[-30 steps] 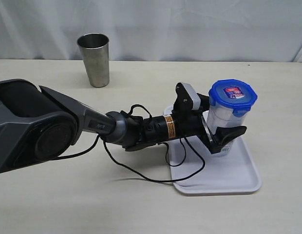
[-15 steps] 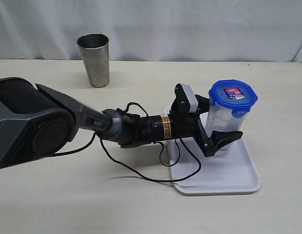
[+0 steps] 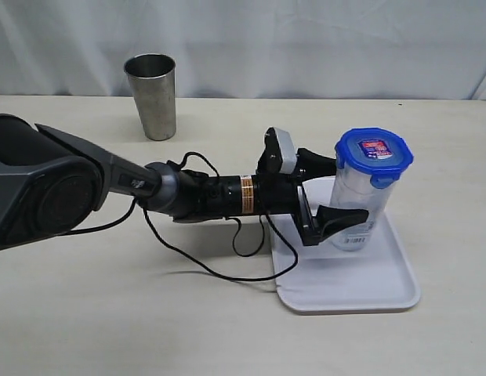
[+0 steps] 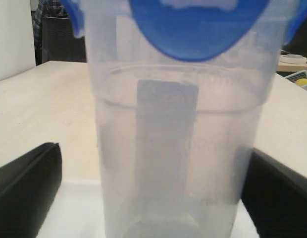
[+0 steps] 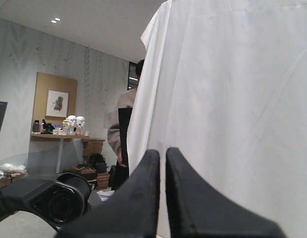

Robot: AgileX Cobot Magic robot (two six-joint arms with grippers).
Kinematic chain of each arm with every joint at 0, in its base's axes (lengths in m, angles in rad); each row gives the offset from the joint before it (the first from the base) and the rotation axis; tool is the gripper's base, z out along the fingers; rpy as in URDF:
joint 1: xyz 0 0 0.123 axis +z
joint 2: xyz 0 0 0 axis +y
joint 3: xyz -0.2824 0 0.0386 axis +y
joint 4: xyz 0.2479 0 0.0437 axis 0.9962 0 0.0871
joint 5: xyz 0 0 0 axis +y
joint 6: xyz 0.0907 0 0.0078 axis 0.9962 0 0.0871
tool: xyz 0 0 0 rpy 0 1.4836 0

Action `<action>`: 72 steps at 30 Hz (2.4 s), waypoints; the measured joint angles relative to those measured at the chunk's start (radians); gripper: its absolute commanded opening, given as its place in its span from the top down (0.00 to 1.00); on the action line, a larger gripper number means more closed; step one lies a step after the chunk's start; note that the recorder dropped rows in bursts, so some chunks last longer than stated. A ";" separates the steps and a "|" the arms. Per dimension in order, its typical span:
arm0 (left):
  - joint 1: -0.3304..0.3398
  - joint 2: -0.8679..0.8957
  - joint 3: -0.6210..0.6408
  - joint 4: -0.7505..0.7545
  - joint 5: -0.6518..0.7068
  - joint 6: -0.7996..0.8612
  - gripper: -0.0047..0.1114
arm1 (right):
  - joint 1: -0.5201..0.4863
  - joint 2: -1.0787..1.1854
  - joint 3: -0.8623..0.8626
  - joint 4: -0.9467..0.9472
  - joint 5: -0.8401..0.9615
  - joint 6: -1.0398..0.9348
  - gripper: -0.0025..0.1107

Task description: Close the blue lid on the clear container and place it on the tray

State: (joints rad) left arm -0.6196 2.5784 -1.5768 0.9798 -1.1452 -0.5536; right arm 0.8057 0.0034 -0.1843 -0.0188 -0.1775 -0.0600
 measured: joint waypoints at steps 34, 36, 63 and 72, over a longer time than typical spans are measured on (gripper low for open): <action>0.188 -0.143 0.000 0.499 0.061 -0.280 0.96 | 0.000 0.000 0.000 0.000 0.000 0.000 0.94; 0.184 -0.200 0.000 0.561 0.206 -0.449 0.96 | 0.000 0.000 0.000 0.000 0.000 0.000 0.94; 0.155 -0.974 0.613 0.765 1.481 -0.988 0.96 | 0.000 0.000 0.000 0.000 0.000 0.000 0.94; 0.155 -1.194 0.737 0.759 1.314 -0.988 0.96 | 0.000 0.000 0.000 0.000 0.000 0.000 0.94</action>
State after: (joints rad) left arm -0.4643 1.3843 -0.8398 1.7386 0.1691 -1.5416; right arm 0.8057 0.0034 -0.1843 -0.0188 -0.1775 -0.0600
